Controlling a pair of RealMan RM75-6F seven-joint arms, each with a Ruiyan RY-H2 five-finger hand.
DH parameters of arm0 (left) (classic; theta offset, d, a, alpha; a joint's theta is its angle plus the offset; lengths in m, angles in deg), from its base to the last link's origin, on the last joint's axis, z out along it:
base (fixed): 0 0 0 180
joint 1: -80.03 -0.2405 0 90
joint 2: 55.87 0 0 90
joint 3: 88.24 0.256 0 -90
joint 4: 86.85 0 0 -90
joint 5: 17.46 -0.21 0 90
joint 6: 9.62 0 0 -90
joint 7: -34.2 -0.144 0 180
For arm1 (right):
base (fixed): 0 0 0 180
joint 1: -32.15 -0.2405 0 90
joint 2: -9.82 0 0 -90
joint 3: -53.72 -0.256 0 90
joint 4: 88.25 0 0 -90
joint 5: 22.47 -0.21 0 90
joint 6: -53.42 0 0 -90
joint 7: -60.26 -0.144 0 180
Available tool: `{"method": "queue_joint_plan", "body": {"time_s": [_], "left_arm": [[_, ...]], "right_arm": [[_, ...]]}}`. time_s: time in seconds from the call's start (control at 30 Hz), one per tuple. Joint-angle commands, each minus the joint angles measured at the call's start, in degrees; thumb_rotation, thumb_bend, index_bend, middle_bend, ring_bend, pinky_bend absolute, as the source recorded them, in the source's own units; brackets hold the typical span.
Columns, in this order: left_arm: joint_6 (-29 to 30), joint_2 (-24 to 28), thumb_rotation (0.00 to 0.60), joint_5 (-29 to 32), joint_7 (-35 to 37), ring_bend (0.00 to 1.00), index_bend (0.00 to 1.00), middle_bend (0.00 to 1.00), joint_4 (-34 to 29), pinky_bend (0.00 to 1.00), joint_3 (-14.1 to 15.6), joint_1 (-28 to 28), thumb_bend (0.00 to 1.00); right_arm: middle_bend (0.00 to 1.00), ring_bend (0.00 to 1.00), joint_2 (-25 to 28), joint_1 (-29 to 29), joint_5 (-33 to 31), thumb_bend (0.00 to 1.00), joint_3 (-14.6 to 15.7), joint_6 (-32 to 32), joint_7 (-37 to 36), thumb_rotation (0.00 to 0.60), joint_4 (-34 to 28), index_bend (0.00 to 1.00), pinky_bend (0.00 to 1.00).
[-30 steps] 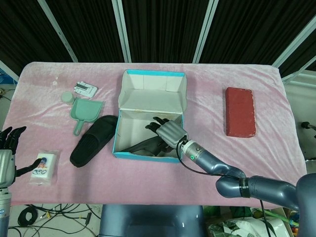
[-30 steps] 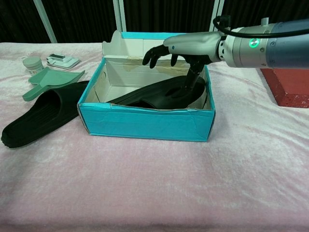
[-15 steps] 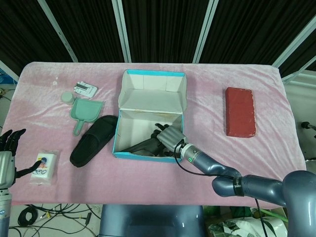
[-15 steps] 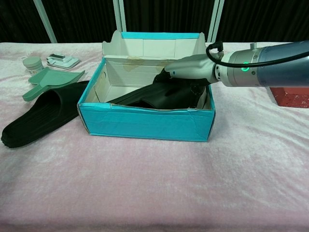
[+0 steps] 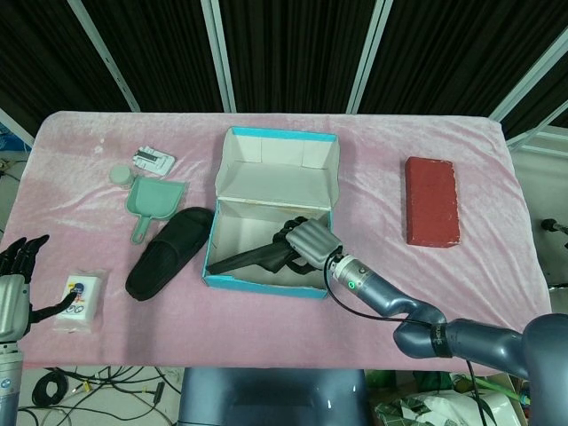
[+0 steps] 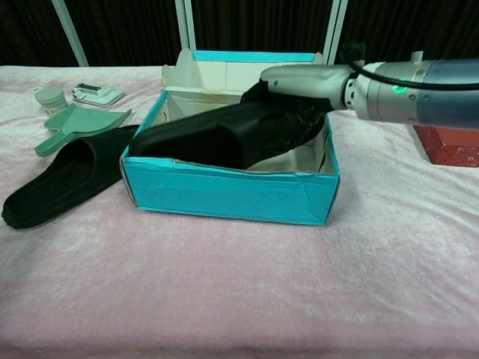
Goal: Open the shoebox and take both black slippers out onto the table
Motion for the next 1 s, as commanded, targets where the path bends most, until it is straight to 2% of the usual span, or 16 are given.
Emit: {"method": "queue_joint_plan", "body": {"time_s": [0.03,0.3,0.57,0.73,1.0], "left_arm": [[0.02,0.01,0.600,-0.06,-0.10,0.06,0.12,0.16,-0.44,0.14,0.00,-0.25,0.00],[-0.76,0.33,0.600,-0.24,-1.12,0.06,0.12,0.16,-1.87,0.14,-0.39,-0.11,0.00],[-0.75,0.20,0.600,-0.22,-3.04,0.06,0.12,0.16,-2.34,0.14,-0.90,-0.10,0.00],[-0.35,-0.56,0.600,-0.25,-4.61,0.06,0.12,0.16,-2.48,0.14,-0.87,-0.40,0.00],[-0.39,-0.27,0.600,-1.35,-5.50,0.06,0.12,0.16,-3.99,0.15,-0.51,-0.61,0.00]], "right_arm": [[0.53,0.26,4.37,3.33,7.59,0.50,0.43,6.86,-10.58,0.600,-2.02,0.72,0.26],[0.53,0.26,11.12,7.71,14.17,0.50,1.76,17.26,-23.44,0.600,-5.13,0.72,0.26],[0.52,0.26,17.87,15.32,12.45,0.50,3.45,24.99,-23.61,0.600,-4.79,0.72,0.26],[0.51,0.25,17.45,20.23,7.14,0.50,5.58,24.47,-22.15,0.600,-0.46,0.72,0.26],[0.48,0.23,12.18,24.84,1.78,0.50,7.83,21.31,-18.77,0.600,8.70,0.72,0.26]]}}
